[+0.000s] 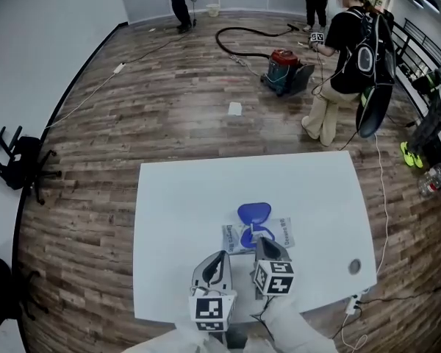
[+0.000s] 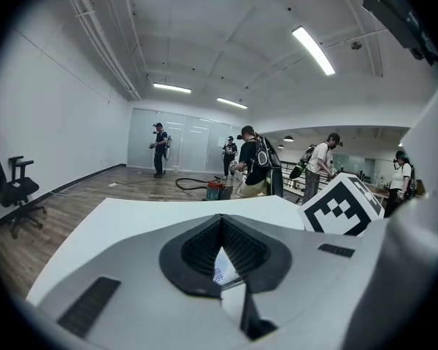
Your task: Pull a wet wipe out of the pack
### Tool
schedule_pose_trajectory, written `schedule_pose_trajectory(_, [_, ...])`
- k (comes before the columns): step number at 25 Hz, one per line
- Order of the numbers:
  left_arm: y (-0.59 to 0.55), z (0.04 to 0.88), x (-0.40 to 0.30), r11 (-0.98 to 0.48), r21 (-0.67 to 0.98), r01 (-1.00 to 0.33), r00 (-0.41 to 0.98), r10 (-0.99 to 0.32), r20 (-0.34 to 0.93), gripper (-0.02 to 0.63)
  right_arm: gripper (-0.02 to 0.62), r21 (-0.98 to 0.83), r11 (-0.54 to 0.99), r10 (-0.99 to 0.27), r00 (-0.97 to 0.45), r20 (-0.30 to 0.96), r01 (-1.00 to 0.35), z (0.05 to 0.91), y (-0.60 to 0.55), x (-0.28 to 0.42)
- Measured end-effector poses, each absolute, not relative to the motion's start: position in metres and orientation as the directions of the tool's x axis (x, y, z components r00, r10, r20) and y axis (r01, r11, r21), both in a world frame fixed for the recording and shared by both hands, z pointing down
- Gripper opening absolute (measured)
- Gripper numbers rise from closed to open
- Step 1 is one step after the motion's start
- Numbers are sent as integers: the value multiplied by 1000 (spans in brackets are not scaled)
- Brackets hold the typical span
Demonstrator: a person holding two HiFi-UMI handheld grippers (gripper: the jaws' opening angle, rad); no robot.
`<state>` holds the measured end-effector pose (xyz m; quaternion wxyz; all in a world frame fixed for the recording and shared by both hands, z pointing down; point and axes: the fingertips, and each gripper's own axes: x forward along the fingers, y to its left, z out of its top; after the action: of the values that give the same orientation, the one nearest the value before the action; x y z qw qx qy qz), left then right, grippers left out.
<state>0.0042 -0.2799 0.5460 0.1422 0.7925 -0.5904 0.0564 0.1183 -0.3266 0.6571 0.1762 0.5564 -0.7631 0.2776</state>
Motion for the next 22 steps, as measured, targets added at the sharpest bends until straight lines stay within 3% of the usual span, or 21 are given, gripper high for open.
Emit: schedule_pose_trajectory(22, [-260, 529, 11, -299, 155, -941, 328, -920, 214, 0, 17, -224, 217, -801, -304, 516, -950, 616, -310, 125])
